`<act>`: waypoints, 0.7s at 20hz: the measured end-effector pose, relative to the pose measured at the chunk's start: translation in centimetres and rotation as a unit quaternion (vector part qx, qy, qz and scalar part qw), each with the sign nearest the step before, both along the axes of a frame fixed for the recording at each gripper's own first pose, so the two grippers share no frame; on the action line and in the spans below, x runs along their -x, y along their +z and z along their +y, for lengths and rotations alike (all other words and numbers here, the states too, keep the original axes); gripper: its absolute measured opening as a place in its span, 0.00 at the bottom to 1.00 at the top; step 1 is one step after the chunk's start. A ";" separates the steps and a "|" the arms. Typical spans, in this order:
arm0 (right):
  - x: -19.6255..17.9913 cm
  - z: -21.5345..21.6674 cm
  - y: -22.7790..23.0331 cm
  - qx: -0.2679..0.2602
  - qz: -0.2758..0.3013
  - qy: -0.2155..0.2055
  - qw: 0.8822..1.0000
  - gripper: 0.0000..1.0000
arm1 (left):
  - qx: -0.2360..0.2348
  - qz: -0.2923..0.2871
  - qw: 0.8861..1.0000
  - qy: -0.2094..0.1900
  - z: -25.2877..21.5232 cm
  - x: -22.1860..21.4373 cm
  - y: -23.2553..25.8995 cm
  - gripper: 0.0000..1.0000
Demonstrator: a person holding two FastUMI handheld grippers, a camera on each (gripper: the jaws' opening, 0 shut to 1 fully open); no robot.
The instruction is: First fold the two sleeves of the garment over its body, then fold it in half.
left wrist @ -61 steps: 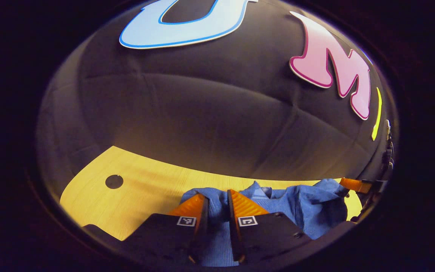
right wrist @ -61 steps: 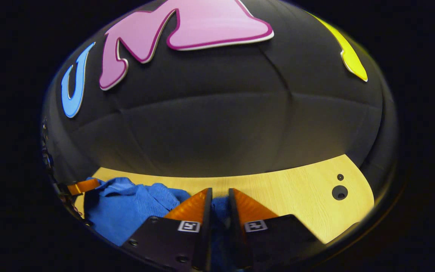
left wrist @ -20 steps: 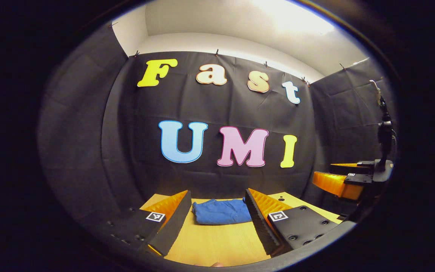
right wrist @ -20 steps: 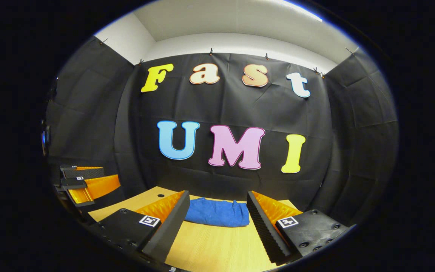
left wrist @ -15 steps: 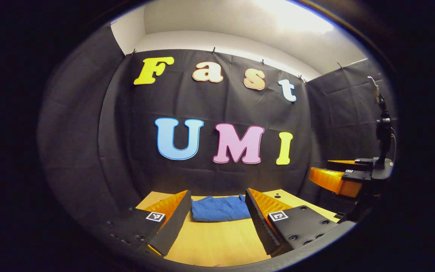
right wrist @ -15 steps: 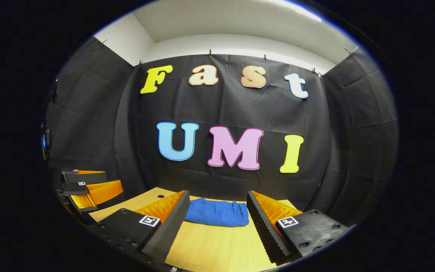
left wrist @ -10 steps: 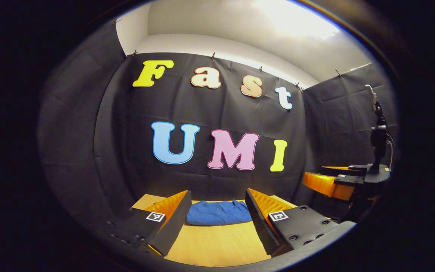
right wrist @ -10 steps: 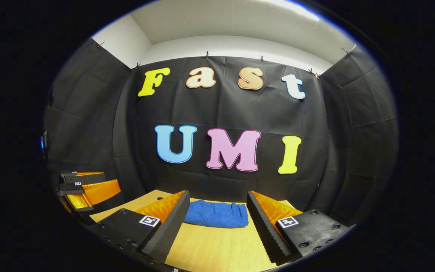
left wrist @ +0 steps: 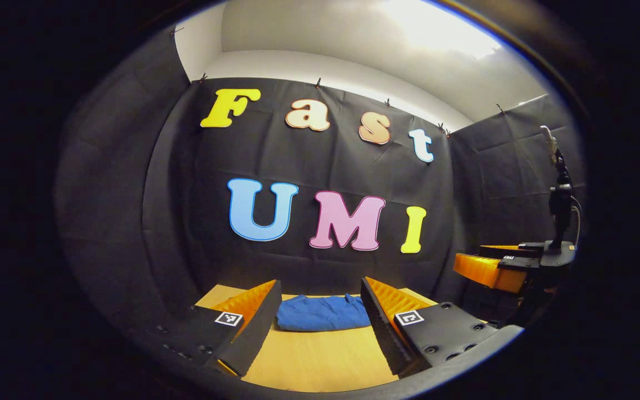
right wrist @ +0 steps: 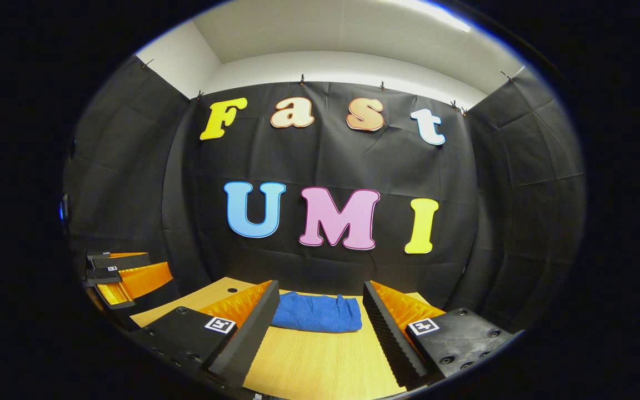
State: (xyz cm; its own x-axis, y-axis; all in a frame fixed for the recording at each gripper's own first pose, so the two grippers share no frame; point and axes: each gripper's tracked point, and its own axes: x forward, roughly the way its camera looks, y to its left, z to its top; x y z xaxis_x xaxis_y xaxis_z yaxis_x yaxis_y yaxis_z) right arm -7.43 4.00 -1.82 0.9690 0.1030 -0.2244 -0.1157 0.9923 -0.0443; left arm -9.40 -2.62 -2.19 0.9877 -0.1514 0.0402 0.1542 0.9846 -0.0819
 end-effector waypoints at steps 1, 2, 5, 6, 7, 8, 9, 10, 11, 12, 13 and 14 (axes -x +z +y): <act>0.0 0.0 0.1 -0.009 -0.002 -0.003 1.000 0.96 | 0.001 0.002 1.000 -0.001 0.0 0.0 -0.1 0.82; -0.2 0.7 0.7 -0.019 -0.006 -0.001 1.000 0.96 | 0.003 0.004 1.000 -0.003 0.0 -0.1 -0.3 0.82; -0.5 0.6 0.9 -0.019 -0.012 -0.004 1.000 0.99 | 0.010 0.007 1.000 -0.003 0.4 -0.2 -0.5 0.82; -0.5 0.6 0.8 -0.014 -0.012 -0.002 1.000 0.99 | 0.009 0.006 1.000 0.004 0.7 -0.3 -0.6 0.82; -0.5 0.7 0.7 -0.010 -0.012 0.000 1.000 0.96 | 0.007 0.002 1.000 0.016 1.4 -0.3 -0.4 0.80; -0.4 0.7 0.6 -0.006 -0.010 0.000 1.000 0.96 | 0.002 0.000 1.000 0.028 1.9 -0.4 -0.3 0.82; -0.3 0.7 0.4 -0.006 -0.007 0.001 1.000 0.96 | -0.003 -0.001 0.999 0.035 2.3 -0.4 -0.3 0.82; -0.2 0.9 0.3 -0.006 -0.005 0.001 1.000 0.96 | -0.007 -0.001 0.999 0.039 2.5 -0.5 -0.5 0.82; -0.3 0.8 0.2 -0.009 -0.003 -0.001 1.000 0.96 | -0.009 0.000 0.999 0.041 2.7 -0.5 -0.6 0.80; -0.3 0.9 0.0 -0.012 -0.001 -0.002 1.000 0.96 | -0.009 0.002 0.999 0.043 2.8 -0.5 -0.9 0.80; -0.3 1.0 -0.1 -0.014 0.001 -0.002 1.000 0.96 | -0.008 0.005 0.999 0.045 3.1 -0.4 -1.0 0.82; -0.3 1.0 -0.2 -0.013 0.001 -0.003 1.000 0.94 | -0.005 0.008 0.999 0.046 3.3 -0.4 -1.1 0.82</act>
